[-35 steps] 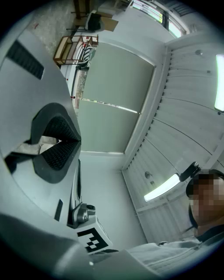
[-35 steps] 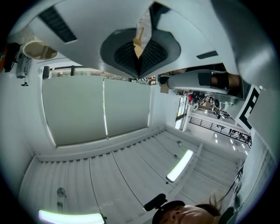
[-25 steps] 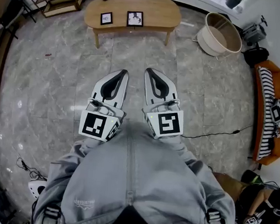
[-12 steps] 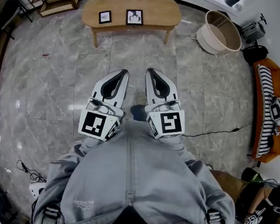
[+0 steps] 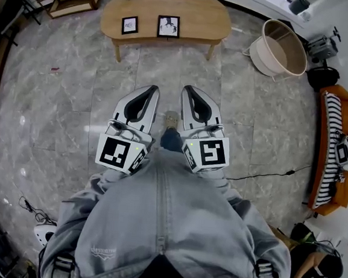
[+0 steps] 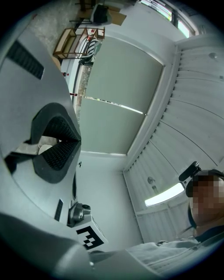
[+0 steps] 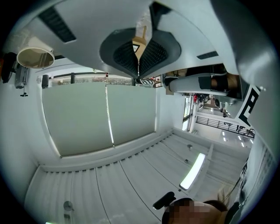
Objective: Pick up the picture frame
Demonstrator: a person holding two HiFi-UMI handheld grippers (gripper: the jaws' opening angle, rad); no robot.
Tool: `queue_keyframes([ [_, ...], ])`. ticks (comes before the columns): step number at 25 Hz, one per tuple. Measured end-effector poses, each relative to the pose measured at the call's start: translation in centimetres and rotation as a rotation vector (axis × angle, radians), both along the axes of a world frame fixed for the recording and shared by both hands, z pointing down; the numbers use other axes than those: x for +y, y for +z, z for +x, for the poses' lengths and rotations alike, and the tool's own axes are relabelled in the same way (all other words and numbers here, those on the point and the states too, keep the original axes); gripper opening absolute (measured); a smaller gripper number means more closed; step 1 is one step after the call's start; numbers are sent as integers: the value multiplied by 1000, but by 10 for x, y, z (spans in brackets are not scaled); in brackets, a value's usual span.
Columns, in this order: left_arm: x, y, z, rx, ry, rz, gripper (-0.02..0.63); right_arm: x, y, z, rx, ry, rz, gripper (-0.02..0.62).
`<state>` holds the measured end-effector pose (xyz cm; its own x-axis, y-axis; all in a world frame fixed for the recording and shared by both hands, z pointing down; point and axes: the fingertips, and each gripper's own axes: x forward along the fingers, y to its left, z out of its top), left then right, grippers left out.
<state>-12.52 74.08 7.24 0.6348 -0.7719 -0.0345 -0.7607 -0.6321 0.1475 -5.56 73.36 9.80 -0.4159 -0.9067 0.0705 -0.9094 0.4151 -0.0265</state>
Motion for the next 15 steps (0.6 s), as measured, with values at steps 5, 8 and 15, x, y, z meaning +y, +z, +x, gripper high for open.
queue_keyframes([
  [5,-87,1,32,15,-36,-8,17,-88,6,33,-5,-34,-15,32],
  [8,-133,-1,51,16,-55,0,17,-137,3,53,-5,-56,-7,32],
  [15,-229,-4,79,-9,-125,25,17,-235,2,81,-14,-103,2,32],
])
